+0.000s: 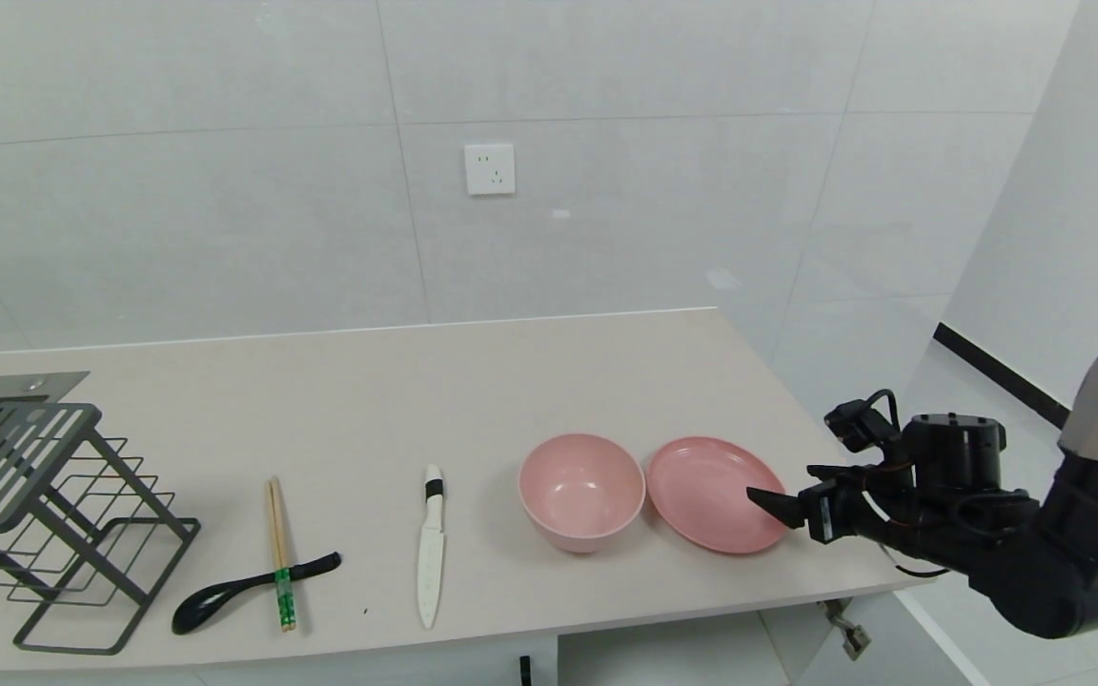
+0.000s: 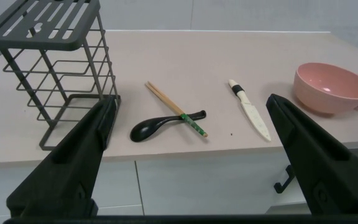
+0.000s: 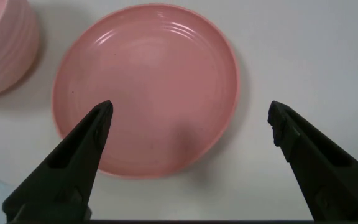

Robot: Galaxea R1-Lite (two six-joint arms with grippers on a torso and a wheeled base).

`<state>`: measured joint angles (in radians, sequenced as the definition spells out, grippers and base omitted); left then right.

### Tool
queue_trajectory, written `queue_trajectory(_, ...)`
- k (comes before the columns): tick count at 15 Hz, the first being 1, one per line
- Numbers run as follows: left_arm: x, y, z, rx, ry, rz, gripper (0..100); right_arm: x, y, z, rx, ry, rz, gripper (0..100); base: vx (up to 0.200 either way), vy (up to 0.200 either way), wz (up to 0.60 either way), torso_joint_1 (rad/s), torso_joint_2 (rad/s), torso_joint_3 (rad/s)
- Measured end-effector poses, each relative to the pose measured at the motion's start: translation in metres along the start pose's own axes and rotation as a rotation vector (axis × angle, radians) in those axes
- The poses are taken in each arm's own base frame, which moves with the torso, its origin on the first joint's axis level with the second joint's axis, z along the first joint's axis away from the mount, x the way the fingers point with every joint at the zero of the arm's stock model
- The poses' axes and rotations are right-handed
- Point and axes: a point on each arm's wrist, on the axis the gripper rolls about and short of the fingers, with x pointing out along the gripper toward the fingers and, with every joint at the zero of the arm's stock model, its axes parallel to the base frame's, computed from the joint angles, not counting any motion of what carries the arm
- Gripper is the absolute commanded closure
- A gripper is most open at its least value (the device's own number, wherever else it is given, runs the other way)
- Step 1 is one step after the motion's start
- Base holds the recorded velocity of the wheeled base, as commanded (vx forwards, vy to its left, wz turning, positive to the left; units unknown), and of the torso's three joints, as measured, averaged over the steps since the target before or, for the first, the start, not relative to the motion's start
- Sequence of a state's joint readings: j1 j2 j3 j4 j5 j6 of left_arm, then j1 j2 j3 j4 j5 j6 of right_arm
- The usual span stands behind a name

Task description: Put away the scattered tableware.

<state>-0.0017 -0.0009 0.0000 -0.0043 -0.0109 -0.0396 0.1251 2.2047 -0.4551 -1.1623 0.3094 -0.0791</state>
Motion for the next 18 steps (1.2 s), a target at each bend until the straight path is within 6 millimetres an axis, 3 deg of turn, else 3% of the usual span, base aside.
queue_trajectory(7, 0.0, 0.0, 0.0, -0.001, 0.0, 0.0, 0, 0.041, -0.012, -0.008, 0.001, 0.007, -0.001, 0, 0.0, 0.0, 0.0, 0.0, 0.0, 0.0)
queue_trajectory(18, 0.0, 0.0, 0.0, -0.003, -0.002, 0.0, 0, 0.058, -0.001, -0.023, -0.011, 0.054, 0.036, 0, 0.0, 0.0, 0.0, 0.0, 0.0, 0.0)
